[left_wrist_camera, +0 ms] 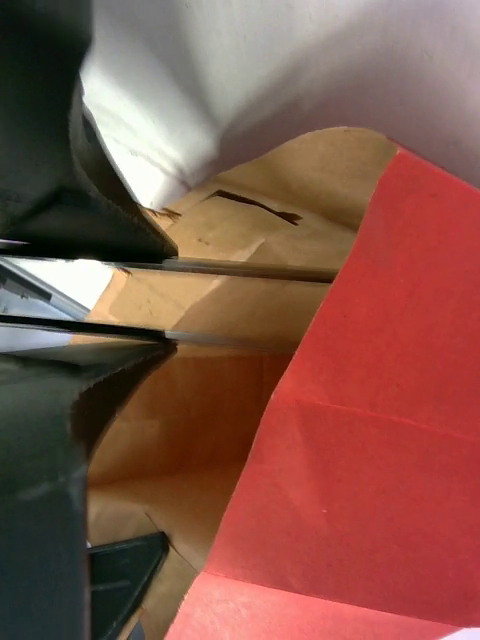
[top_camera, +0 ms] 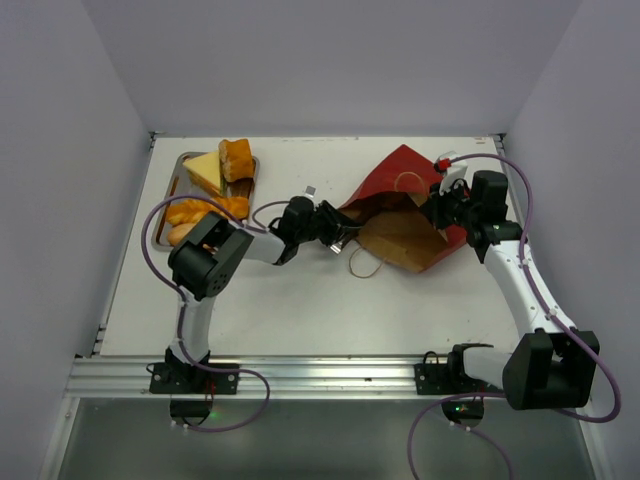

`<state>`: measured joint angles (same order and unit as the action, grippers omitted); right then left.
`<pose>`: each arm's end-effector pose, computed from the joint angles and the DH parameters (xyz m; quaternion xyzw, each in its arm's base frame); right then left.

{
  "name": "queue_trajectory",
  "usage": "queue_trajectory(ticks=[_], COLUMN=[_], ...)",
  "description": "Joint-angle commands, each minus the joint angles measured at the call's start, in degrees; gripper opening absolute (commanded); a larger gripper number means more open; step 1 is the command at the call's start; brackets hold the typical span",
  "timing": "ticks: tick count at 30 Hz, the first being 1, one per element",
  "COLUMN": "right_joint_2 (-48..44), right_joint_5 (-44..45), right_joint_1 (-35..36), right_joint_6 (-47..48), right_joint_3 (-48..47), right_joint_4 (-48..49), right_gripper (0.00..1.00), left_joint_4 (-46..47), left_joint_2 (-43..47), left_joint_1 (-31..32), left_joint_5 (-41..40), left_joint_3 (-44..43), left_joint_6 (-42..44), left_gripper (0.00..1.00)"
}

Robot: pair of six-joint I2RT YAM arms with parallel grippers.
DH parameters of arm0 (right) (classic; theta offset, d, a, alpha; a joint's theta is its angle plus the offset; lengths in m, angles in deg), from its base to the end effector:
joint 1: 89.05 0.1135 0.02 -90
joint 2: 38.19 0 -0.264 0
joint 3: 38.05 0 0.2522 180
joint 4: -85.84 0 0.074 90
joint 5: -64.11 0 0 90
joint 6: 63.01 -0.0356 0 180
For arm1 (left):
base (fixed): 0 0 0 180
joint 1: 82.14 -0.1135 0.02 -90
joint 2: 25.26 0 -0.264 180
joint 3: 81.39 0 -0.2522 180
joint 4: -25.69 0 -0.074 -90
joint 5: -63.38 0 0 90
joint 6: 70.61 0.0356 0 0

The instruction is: Take the fake bread out of the paper bag

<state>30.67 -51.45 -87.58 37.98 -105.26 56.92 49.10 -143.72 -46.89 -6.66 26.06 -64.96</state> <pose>0.2678 0.0222 0.2985 -0.2009 0.8301 0.1513 0.4977 0.3364 -0.2527 0.1233 -0.2527 0.7849 -0.5454 0.1507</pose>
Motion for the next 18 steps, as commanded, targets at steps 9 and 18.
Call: queue_trajectory(ticks=[9,18], right_joint_2=[-1.09,-1.27], right_joint_5=[-1.34,-0.02], right_joint_1=[-0.16,-0.16], right_joint_6=[0.0,-0.35], right_joint_3=[-1.3,-1.04], right_joint_4=[0.22,1.01], right_gripper=[0.01,0.01], left_joint_4=[3.61,3.27], left_joint_2=[2.86,20.34], left_joint_1=[-0.62,0.0], left_joint_5=[3.15,5.43], left_joint_3=[-0.46,16.04], left_joint_6=[1.39,4.2], left_gripper=[0.01,0.0])
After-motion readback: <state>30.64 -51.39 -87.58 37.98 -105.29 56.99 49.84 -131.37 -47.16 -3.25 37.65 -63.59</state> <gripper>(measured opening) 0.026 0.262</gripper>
